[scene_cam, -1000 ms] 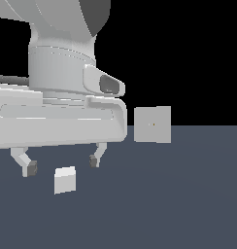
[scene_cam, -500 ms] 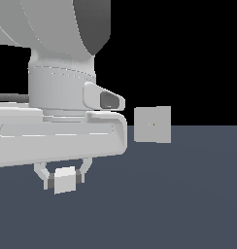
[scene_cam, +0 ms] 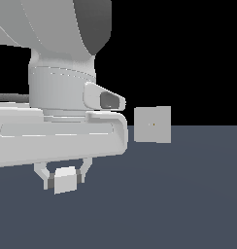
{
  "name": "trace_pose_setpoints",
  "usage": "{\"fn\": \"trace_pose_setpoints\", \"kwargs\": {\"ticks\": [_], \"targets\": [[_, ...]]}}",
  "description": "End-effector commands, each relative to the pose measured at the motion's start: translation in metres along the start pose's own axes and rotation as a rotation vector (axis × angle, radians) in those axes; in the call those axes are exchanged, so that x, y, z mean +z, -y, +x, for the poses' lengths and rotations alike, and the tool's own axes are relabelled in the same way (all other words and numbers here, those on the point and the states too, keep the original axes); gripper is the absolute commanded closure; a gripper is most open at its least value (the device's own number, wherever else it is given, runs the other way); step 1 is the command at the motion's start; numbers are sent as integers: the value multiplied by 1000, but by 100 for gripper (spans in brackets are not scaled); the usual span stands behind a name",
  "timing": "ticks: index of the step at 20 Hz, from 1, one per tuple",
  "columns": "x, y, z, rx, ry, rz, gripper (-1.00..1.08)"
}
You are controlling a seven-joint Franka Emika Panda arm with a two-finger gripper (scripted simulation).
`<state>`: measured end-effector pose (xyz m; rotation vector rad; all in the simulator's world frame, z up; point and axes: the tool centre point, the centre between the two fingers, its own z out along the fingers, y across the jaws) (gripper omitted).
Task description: Plug the charger into the wall socket.
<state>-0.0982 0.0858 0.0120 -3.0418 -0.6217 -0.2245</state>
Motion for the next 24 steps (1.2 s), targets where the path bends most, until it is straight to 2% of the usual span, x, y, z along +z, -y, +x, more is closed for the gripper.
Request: {"fn": "trace_pose_setpoints", "kwargs": {"ticks": [1, 5, 10, 17, 24], "targets": [[-1, -1, 1, 5, 0, -1, 108], [-5, -10, 6, 49, -1, -6, 108], [-18, -36, 18, 162, -2, -22, 108], [-46, -95, 34, 409, -3, -57, 108], [-71, -149, 34, 626, -2, -90, 108]]}}
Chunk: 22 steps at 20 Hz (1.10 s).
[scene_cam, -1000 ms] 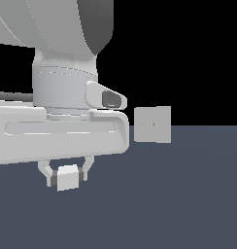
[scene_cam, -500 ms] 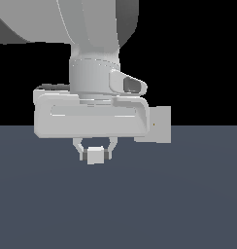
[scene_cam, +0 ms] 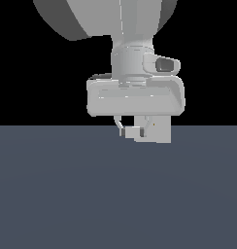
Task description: Plug the charger into the wall socket.
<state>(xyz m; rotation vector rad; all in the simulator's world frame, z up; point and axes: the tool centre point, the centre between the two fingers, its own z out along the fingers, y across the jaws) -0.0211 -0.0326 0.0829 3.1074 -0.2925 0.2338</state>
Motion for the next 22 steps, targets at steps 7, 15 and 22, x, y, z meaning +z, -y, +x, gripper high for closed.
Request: {"fn": "trace_pose_setpoints", "kwargs": {"ticks": [7, 15, 22], "targets": [[-14, -33, 15, 142, 1, -23, 108], [-15, -35, 16, 152, 2, -25, 108], [-13, -37, 27, 152, 2, -25, 108]]}}
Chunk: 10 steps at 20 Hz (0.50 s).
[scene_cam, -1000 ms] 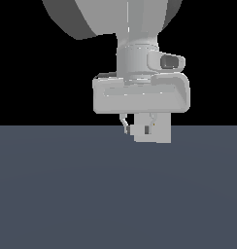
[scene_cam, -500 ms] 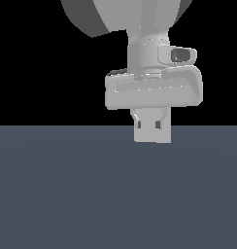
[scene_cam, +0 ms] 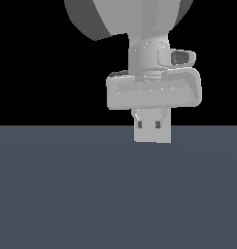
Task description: Plug the charger into the wall socket.
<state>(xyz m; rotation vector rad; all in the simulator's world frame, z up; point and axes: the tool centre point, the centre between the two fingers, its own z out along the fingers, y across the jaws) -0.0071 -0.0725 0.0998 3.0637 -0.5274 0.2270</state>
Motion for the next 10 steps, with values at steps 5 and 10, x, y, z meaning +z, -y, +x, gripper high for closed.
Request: {"fn": "trace_pose_setpoints", "kwargs": {"ticks": [5, 10], "targets": [[3, -1, 22, 1, 0, 0, 108], [5, -1, 36, 2, 0, 0, 108]]}}
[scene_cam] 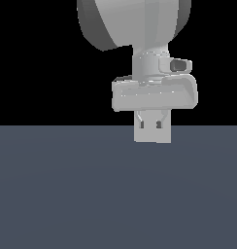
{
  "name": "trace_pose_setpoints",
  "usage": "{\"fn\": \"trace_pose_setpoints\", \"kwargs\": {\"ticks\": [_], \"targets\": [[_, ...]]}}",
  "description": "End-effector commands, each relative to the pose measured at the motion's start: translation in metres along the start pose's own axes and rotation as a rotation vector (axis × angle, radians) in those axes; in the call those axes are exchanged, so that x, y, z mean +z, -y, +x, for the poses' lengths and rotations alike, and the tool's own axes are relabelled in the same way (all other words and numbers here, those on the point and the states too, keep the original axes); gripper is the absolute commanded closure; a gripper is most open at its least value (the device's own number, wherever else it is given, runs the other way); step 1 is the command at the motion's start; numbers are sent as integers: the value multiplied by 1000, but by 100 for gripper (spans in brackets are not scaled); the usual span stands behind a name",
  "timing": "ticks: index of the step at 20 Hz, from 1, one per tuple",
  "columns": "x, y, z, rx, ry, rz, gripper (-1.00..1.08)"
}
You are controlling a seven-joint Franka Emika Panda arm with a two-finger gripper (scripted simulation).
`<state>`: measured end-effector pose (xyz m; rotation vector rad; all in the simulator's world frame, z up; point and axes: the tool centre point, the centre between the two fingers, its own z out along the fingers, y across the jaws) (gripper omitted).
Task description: Plug the charger into the wall socket.
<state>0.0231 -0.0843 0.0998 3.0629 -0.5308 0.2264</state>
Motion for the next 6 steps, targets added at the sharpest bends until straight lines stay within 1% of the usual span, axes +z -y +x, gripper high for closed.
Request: {"fn": "trace_pose_setpoints", "kwargs": {"ticks": [1, 6], "targets": [[1, 0, 6, 0, 0, 0, 108], [1, 0, 9, 0, 0, 0, 108]]}}
